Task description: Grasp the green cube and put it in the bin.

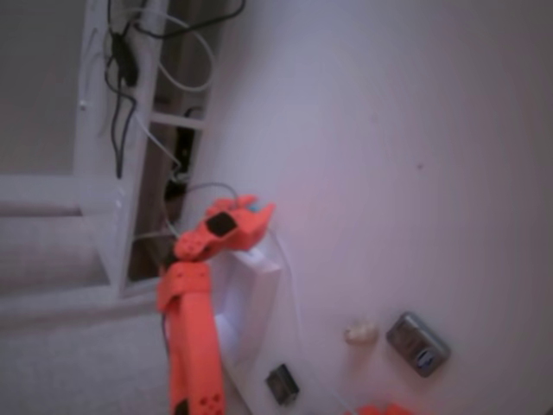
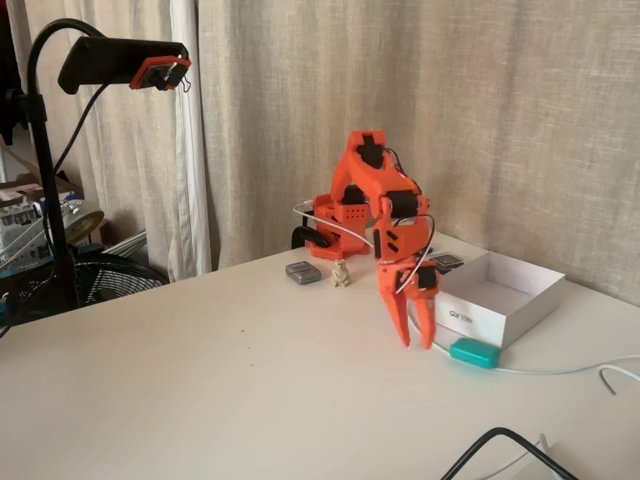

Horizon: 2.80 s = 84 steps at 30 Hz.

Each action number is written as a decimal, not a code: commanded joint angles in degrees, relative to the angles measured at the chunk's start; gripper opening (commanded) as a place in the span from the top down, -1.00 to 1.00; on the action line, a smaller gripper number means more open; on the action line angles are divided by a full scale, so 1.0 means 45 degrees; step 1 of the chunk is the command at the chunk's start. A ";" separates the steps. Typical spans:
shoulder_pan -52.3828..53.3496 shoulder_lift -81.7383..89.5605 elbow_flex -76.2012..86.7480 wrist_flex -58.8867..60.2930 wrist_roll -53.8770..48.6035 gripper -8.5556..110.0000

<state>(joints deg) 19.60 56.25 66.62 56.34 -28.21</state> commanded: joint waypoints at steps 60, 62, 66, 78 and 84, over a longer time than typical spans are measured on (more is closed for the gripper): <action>-0.1055 -0.3535 -0.2715 0.5254 -0.0703 0.77; -0.0977 -0.3457 -0.2676 0.5449 -0.0723 0.80; -0.0840 -0.3262 -0.2539 0.6328 -0.0742 0.86; -0.0469 -0.0859 -0.0684 0.5742 -0.0742 0.26; -0.0254 0.0938 0.0254 0.4688 -0.0742 0.40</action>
<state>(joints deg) 17.49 54.84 66.53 79.10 -31.73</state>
